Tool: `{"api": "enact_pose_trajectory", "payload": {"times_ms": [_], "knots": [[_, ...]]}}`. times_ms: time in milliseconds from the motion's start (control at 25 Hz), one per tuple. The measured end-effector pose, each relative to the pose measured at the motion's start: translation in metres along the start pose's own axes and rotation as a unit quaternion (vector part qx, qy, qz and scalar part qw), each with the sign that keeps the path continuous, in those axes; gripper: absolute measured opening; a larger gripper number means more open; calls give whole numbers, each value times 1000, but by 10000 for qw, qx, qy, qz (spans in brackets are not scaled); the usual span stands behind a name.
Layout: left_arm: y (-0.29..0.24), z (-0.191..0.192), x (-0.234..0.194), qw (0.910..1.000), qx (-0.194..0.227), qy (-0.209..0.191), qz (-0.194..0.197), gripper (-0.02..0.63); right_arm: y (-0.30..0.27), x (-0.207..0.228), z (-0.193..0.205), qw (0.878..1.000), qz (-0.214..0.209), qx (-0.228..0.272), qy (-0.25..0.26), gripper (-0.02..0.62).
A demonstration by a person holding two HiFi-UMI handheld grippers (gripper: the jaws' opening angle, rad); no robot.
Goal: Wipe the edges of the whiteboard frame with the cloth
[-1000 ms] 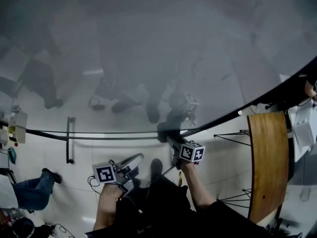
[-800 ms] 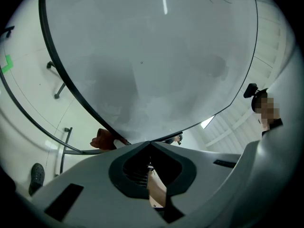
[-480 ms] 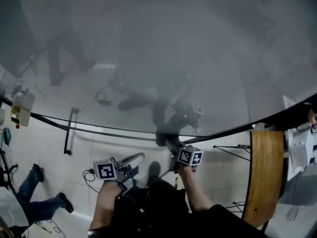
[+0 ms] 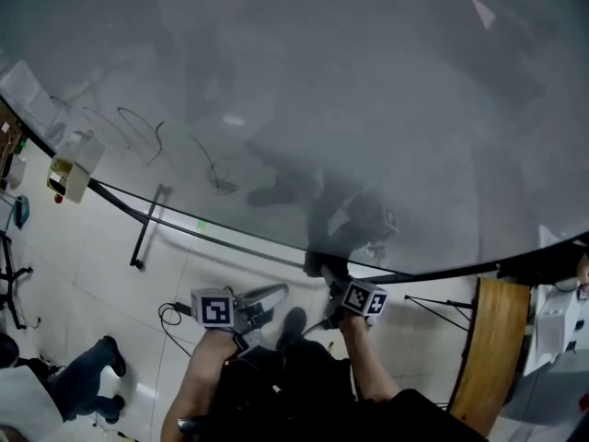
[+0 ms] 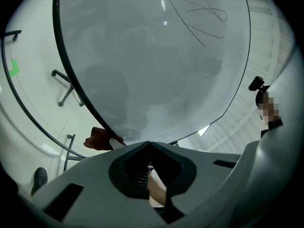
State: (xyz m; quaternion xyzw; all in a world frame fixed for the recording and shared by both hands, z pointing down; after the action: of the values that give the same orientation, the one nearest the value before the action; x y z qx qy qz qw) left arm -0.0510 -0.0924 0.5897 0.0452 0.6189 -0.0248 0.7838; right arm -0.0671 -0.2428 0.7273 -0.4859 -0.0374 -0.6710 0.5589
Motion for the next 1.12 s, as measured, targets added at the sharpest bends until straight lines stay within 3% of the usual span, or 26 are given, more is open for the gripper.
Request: {"api": "enact_pose_trajectory", "payload": {"times_ms": [200,400,800,1120], "knots": [[26,-14,3,9999,90,-86,15,-3,-19,-22,8,10000,7,-60,68,95],[58,-27,-4,9989,402,188,163,-3,-41,-40,16,9999,60,-51,81,95],[120,-51,1,9986,461,-178,167,-3,-90,-81,33,9998,123,68,112,95],[147,-55,-11,9980,626,51,78,-3,-114,-111,40,9999,-5,-13,124,95]]}}
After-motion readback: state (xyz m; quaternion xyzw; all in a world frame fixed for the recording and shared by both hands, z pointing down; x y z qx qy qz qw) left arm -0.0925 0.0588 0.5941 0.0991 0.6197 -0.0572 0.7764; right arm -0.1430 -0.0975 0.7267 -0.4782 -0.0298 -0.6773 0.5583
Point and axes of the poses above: the fingertips, and each gripper's own axes: y backward along the fingers, x to its right, z out of its underside, the point moved 1 cm from there along y, backward along the fingers, and after that the axes turned 1 degree about z, right-handed, at the moved point
